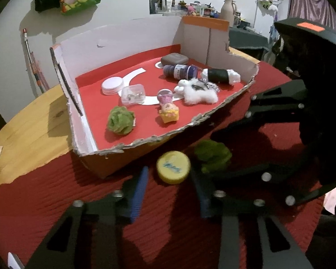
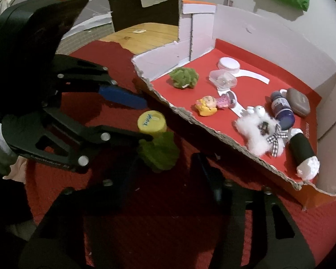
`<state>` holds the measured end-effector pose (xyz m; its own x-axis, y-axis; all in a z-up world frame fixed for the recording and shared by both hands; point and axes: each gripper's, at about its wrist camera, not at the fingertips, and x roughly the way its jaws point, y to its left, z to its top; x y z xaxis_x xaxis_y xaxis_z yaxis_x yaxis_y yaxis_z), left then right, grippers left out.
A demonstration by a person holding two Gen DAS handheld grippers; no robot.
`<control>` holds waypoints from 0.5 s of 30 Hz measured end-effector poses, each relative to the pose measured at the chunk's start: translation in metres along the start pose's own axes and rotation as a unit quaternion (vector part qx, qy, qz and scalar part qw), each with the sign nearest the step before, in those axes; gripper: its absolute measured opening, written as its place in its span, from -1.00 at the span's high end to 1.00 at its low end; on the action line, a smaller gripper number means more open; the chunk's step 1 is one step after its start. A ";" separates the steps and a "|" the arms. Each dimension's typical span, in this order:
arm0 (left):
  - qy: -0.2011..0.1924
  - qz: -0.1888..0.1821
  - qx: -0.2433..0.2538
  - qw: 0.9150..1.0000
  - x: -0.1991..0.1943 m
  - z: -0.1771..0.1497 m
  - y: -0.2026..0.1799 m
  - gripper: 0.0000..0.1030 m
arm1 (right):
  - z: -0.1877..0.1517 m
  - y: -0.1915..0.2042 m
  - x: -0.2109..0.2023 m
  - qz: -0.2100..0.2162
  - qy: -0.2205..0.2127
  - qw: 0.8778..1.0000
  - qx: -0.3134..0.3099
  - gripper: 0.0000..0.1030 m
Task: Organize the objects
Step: 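Grasp the yellow lid with the left tool while the right tool grips the green plush, then lift the yellow lid and green plush with both tools and carry them over the box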
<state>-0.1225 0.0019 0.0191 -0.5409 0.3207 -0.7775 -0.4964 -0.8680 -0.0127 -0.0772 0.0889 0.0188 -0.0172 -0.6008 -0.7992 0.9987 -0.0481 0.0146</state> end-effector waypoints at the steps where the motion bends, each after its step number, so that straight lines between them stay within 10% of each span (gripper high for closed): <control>1: -0.001 -0.003 0.000 1.000 -0.001 0.000 -0.001 0.40 | 0.000 0.002 -0.001 0.003 -0.002 1.000 -0.004 0.38; 15: -0.028 -0.008 -0.031 0.999 -0.021 -0.006 0.004 0.40 | -0.006 0.010 -0.011 -0.007 -0.007 1.000 -0.001 0.39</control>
<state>-0.1091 -0.0101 0.0319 -0.5715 0.3543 -0.7402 -0.4630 -0.8839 -0.0656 -0.0670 0.1003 0.0238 -0.0328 -0.6109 -0.7910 0.9984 -0.0563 0.0021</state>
